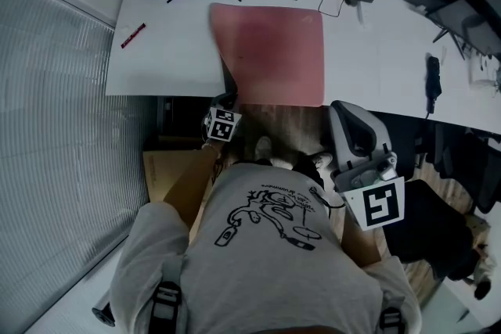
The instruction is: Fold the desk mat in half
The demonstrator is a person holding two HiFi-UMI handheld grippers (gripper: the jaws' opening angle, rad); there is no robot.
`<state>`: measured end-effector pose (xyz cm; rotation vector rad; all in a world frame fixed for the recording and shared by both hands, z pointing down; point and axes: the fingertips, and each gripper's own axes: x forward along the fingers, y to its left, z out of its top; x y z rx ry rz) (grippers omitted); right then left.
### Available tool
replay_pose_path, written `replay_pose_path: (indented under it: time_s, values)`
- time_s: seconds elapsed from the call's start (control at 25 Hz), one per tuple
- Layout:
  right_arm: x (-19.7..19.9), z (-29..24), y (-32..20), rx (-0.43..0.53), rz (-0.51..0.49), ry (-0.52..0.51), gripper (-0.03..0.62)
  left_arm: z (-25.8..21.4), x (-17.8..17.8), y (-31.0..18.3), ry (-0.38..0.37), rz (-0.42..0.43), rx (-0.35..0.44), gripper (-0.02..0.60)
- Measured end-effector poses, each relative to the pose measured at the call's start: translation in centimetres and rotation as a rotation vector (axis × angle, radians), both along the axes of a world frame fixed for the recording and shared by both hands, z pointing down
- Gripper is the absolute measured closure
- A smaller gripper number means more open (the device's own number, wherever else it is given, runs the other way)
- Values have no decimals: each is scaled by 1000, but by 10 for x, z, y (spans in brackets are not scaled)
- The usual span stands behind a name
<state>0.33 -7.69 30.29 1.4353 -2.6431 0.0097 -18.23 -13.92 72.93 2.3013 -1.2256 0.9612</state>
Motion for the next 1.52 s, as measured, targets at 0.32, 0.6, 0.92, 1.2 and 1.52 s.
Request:
replay_pose_path:
  time_s: [0.32,0.6,0.92,1.2,1.52]
  values:
    - [6,-1,1,2,5,-9,586,-1,13,4,-4,25,-20,549]
    - [11,-1,0,1,10,-12,586,-3,25,3,-6,51,-13,549]
    - [16,-1,0,3,14,-15,586,-3,37,5,-4,70,-22,548]
    - [24,-2,-3,0,22,-21,586,-5,45,1,-2,81,-21,549]
    - [30,-2,-5,3,25,-17,586,-3,57,3,-6,112,-31,549]
